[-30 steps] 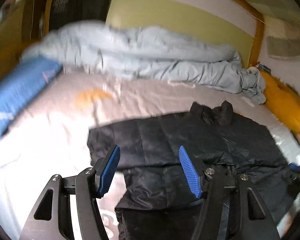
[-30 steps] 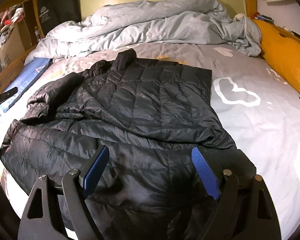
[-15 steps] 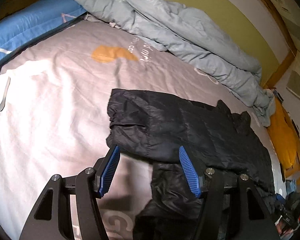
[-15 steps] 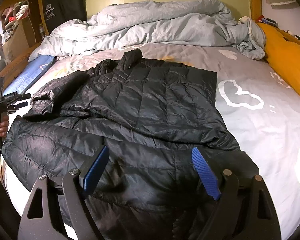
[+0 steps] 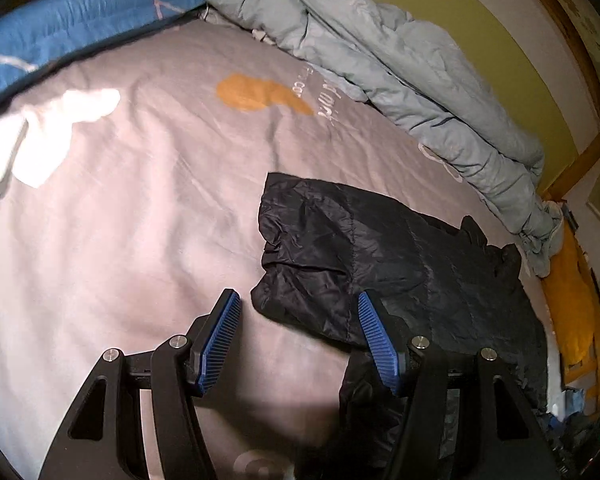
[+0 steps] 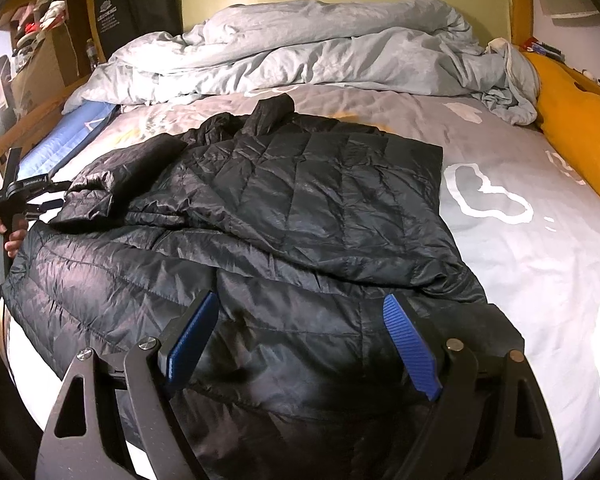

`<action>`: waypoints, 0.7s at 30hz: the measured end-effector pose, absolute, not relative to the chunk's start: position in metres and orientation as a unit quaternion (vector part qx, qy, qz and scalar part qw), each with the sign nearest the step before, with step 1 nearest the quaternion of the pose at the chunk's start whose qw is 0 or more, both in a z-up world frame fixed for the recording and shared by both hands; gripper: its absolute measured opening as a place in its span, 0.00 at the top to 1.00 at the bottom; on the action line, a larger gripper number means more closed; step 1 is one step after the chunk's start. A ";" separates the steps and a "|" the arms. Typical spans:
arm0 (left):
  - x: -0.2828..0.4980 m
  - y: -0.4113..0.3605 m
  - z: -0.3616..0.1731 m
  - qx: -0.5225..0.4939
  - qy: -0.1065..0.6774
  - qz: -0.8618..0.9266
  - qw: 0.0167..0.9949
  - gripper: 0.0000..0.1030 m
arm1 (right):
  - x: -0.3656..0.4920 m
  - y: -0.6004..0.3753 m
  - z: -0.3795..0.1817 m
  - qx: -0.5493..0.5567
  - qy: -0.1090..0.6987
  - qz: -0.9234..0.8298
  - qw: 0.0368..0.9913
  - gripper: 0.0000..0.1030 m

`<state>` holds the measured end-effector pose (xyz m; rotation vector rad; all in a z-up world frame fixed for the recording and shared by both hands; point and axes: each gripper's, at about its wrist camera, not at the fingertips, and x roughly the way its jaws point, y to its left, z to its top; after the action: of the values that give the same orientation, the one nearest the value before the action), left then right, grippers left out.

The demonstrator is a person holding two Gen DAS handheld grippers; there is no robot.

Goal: Fold large clothes

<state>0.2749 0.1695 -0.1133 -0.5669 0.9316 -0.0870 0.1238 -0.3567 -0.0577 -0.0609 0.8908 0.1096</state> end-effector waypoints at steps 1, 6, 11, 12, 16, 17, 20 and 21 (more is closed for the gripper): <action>0.278 0.169 -0.117 -0.274 0.446 -0.044 0.851 0.41 | 0.124 -0.357 -0.058 -0.030 0.430 0.052 0.901 0.19; 0.280 0.164 -0.115 -0.254 0.435 -0.047 0.863 0.85 | 0.126 -0.362 -0.058 -0.024 0.428 0.036 0.903 0.19; 0.268 0.148 -0.079 -0.228 0.388 -0.051 0.891 0.90 | 0.127 -0.367 -0.055 -0.013 0.421 0.017 0.907 0.19; 0.263 0.139 -0.066 -0.218 0.372 -0.062 0.900 0.90 | 0.127 -0.368 -0.053 -0.010 0.416 0.009 0.909 0.19; 0.236 0.095 -0.015 -0.151 0.311 -0.111 0.932 0.91 | 0.124 -0.371 -0.046 -0.009 0.394 -0.015 0.919 0.19; 0.226 0.081 -0.003 -0.138 0.297 -0.133 0.936 0.91 | 0.124 -0.372 -0.045 -0.011 0.391 -0.020 0.920 0.19; 0.204 0.040 0.024 -0.113 0.271 -0.188 0.937 0.91 | 0.126 -0.377 -0.041 -0.004 0.387 -0.027 0.922 0.19; 0.198 0.026 0.031 -0.105 0.266 -0.204 0.936 0.91 | 0.126 -0.378 -0.040 -0.003 0.385 -0.029 0.922 0.19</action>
<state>0.1983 0.0263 0.0313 -0.2155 0.5433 -0.4167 0.1264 -0.3778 -0.0401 -0.0061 0.7906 -0.0591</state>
